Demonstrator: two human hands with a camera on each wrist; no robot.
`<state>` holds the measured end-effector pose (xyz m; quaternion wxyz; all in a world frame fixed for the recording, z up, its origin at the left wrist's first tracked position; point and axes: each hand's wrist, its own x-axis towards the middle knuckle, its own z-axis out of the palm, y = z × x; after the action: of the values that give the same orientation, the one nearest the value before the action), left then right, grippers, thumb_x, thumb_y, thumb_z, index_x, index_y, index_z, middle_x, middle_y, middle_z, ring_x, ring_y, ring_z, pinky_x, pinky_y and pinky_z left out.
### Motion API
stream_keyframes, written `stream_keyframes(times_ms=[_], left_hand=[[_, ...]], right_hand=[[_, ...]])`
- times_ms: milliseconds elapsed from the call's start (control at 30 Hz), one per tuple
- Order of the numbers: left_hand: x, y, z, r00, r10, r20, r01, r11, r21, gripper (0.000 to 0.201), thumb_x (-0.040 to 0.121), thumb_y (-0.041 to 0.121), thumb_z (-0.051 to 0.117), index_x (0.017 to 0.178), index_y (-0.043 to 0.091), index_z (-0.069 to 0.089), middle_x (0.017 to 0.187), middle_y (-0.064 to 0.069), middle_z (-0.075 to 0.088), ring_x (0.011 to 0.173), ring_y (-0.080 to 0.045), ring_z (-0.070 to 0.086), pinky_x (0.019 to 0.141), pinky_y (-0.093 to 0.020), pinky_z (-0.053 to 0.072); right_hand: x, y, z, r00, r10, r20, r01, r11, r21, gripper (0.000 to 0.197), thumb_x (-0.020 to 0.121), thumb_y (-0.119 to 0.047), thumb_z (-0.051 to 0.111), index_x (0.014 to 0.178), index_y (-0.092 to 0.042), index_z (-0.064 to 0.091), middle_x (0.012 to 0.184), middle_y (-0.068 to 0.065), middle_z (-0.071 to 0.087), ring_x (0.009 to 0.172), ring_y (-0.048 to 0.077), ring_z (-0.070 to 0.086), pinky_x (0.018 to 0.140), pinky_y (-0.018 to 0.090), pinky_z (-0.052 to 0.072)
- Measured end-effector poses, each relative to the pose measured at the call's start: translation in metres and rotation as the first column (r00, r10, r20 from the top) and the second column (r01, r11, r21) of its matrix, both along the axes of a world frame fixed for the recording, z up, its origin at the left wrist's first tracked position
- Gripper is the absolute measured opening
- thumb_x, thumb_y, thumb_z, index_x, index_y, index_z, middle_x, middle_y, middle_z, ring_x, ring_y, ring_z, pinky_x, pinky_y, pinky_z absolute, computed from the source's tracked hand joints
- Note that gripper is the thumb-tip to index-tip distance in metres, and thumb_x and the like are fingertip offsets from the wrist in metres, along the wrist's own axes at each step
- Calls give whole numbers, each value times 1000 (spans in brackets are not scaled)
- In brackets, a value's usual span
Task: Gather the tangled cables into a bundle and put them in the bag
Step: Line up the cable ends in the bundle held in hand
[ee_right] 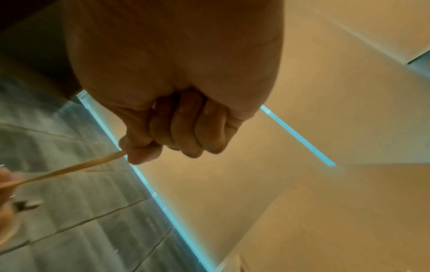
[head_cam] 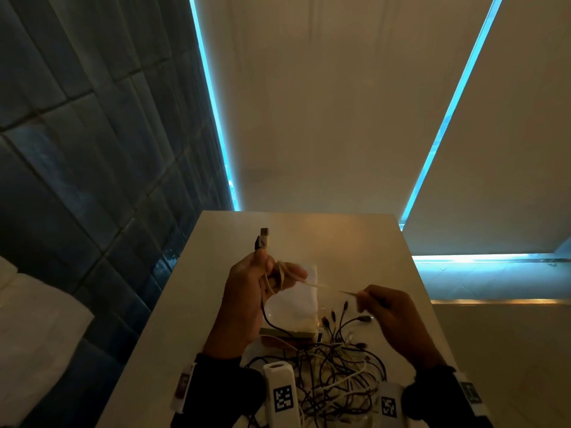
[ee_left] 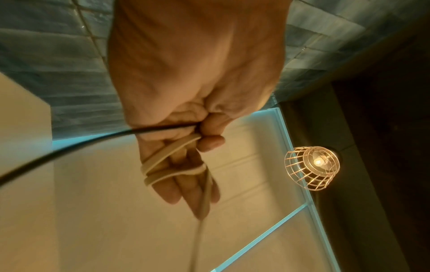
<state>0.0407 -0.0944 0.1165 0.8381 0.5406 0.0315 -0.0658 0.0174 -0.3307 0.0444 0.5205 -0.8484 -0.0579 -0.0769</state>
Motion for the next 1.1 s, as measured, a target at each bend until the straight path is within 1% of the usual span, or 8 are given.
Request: stream_keyframes(times_ms=[100,333,433,533,667,833,933,1100], left_hand=[[2,16,4,998,62,14,-62,997,40,37,103,22,27,72,8,41,74,-21,71,72,-36,70,72,-43,57],[1,32,8,986,154,68,-155,988,5,37,103,23,30,71,8,43,55,-12,63,62,-33,69,62,-38,59],[1,22,8,985,150,80,-136,977,-161,34,100,25,33,70,10,42,50,-3,50,47,-20,55,57,-32,54],[-1,2,8,990,106,90,-73,947,-313,29,94,29,40,69,13,42,52,4,29,43,-9,25,42,-22,32],[-8,-19,17,995,-63,79,88,922,-378,47,100,43,28,74,12,50,58,3,25,52,-11,15,50,-25,20],[-14,-39,21,978,-143,149,192,896,-401,38,101,30,32,70,13,47,62,1,39,55,-12,38,55,-24,37],[-15,-40,21,980,-107,169,146,959,-241,33,99,32,37,73,14,44,63,-3,47,55,-15,45,53,-25,37],[-6,-17,18,986,20,163,38,938,-345,30,94,29,40,68,15,44,49,7,27,40,-6,19,41,-23,16]], right_hand=[[-9,-44,-7,962,-273,-7,271,958,-99,38,92,-10,61,56,-21,59,53,-2,57,56,6,53,58,26,38],[-53,-117,-34,816,-550,-176,516,832,-204,41,93,-14,59,53,-21,63,70,8,67,68,28,58,74,42,46],[-67,-131,-41,827,-452,-336,350,880,-321,46,89,-48,57,49,-27,67,65,3,68,67,24,62,67,37,47],[-68,-124,-43,703,-239,-670,-82,909,-410,34,80,-49,68,48,-37,70,77,0,73,81,19,68,68,20,47],[-51,-67,-4,918,-144,-369,15,943,-333,46,72,-85,37,84,-50,64,105,-22,66,101,-3,61,82,14,40],[-35,43,63,960,255,-118,-240,962,126,44,84,-62,49,114,-34,65,112,-23,66,104,-6,60,84,8,44],[-32,78,67,903,403,-151,-355,896,268,13,95,-29,56,94,-22,67,85,-10,70,79,5,65,72,18,49],[-39,63,50,941,322,-102,-287,921,262,37,101,-24,44,66,-20,53,51,-14,44,47,-1,39,50,12,32]])
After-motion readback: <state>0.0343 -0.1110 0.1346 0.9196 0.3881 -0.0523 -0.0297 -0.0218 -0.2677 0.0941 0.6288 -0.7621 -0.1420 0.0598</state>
